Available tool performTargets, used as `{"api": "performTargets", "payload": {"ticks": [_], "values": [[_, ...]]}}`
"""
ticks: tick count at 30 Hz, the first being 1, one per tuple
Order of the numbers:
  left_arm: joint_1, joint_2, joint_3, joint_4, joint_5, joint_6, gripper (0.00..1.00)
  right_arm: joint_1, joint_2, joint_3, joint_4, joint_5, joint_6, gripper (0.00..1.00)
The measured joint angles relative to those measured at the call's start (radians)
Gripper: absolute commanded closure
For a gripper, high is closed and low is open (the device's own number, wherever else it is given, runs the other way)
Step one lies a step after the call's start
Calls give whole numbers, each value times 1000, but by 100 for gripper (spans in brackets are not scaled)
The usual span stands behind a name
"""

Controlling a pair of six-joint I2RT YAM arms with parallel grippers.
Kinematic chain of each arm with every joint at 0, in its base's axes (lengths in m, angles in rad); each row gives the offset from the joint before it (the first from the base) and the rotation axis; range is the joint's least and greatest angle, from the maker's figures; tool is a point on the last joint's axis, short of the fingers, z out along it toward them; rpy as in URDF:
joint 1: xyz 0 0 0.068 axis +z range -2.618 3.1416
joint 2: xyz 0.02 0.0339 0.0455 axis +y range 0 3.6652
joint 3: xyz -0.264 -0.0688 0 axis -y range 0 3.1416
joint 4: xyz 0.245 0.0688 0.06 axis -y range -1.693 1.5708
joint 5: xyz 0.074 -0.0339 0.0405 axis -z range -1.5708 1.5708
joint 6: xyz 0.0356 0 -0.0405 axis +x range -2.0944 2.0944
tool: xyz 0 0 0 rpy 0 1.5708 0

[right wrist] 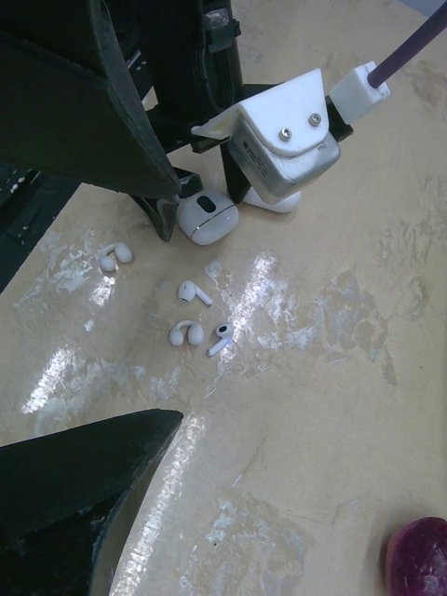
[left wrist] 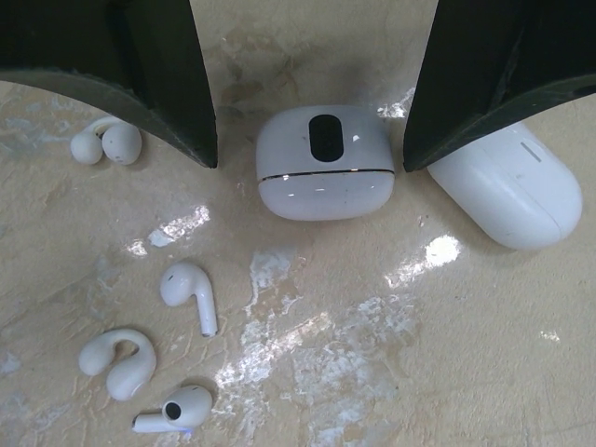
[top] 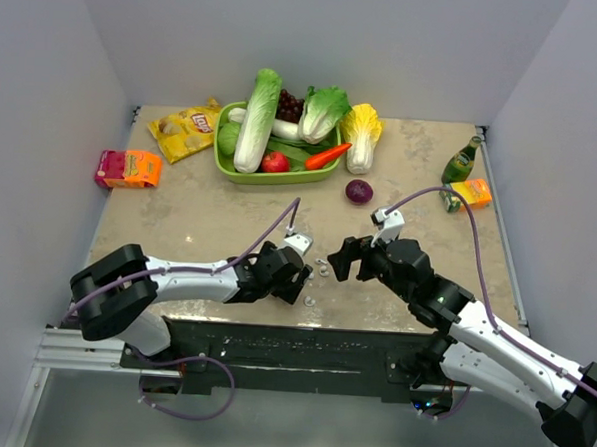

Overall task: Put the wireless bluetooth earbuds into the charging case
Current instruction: Pick up the charging case at the center of the board.

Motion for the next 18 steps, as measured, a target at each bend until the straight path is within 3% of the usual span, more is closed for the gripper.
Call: {"api": "performTargets", "payload": {"ticks": [8, 14, 18], "values": [[14, 18, 2, -7, -2, -1, 20, 0, -1, 0, -10, 0, 0, 2], [21, 24, 3, 4, 8, -2, 30, 0, -1, 0, -11, 0, 0, 2], [27, 30, 3, 19, 21, -2, 27, 0, -2, 0, -15, 0, 0, 2]]}}
